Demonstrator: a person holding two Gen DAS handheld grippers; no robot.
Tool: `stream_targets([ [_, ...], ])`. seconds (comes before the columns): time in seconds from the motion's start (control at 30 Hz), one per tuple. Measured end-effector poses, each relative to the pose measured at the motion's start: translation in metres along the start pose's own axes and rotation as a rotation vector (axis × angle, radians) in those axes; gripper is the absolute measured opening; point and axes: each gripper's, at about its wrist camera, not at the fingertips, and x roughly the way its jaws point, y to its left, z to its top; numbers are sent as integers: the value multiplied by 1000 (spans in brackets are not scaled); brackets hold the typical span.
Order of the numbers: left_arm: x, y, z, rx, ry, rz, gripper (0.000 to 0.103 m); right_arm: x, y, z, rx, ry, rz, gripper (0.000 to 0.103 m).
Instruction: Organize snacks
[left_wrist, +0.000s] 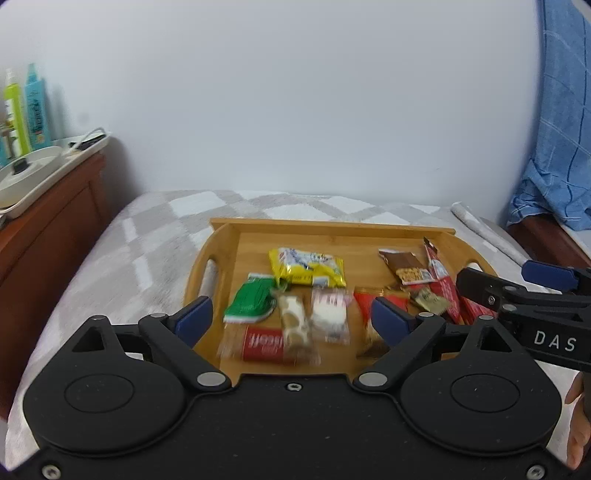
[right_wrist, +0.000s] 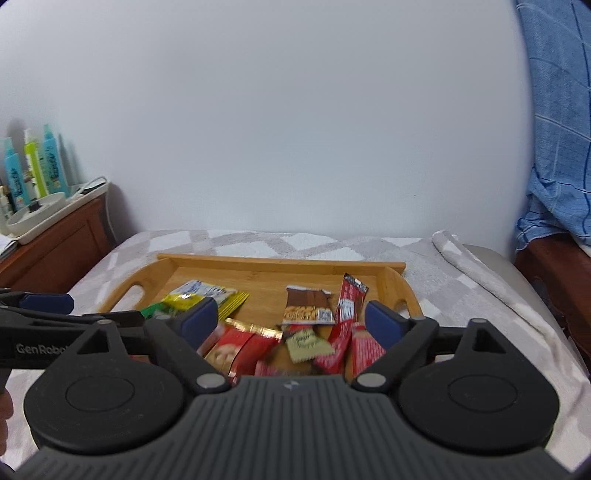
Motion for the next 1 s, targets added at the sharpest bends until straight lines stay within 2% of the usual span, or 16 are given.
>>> stream_targets([
  [0.17, -36, 3, -24, -19, -18, -2, 96, -36, 2, -18, -11, -26, 10, 103],
  [0.53, -72, 1, -82, 0, 3, -2, 97, -85, 8, -65, -55, -67, -24, 103],
  [0.8, -67, -6, -121, 21, 29, 7, 97, -89, 1, -110, -20, -31, -66, 103],
  [1.0, -50, -6, -137, 24, 55, 24, 98, -84, -2, -135, -15, 11, -105, 103],
])
